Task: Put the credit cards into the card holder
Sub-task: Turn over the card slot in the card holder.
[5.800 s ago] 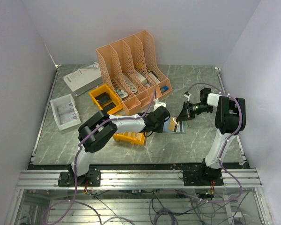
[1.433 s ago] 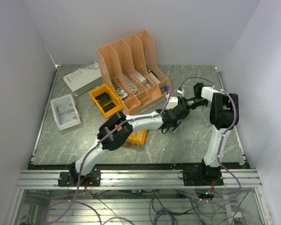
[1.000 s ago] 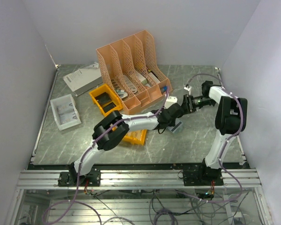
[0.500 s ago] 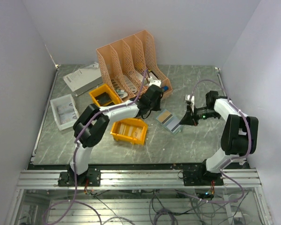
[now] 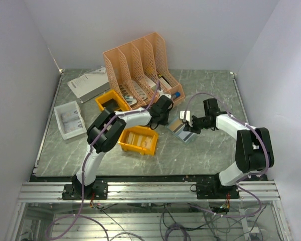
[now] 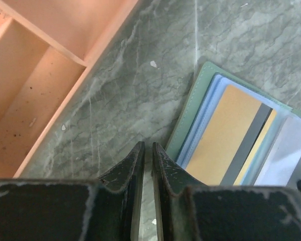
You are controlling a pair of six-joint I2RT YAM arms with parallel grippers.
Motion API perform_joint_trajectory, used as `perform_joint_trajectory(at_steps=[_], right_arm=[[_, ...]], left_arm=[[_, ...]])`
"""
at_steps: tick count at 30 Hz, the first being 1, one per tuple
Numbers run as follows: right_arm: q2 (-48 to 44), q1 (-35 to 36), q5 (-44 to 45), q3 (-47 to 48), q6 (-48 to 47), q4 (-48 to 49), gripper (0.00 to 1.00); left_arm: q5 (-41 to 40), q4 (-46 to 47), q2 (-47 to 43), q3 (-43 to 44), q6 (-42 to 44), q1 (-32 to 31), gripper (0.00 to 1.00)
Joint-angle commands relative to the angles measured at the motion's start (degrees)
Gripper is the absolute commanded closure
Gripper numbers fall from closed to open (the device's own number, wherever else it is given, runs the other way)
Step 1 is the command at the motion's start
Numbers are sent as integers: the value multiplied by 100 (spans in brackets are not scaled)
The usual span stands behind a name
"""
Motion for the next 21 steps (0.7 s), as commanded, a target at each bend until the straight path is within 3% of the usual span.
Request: perform_joint_trajectory(at_steps=[1, 21], right_arm=[[166, 211, 722, -8, 436, 912, 100], [587, 338, 1318, 45, 778, 1156, 100]], left_arm=[[373, -103, 137, 117, -18, 49, 77], [933, 582, -250, -852, -534, -188, 78]])
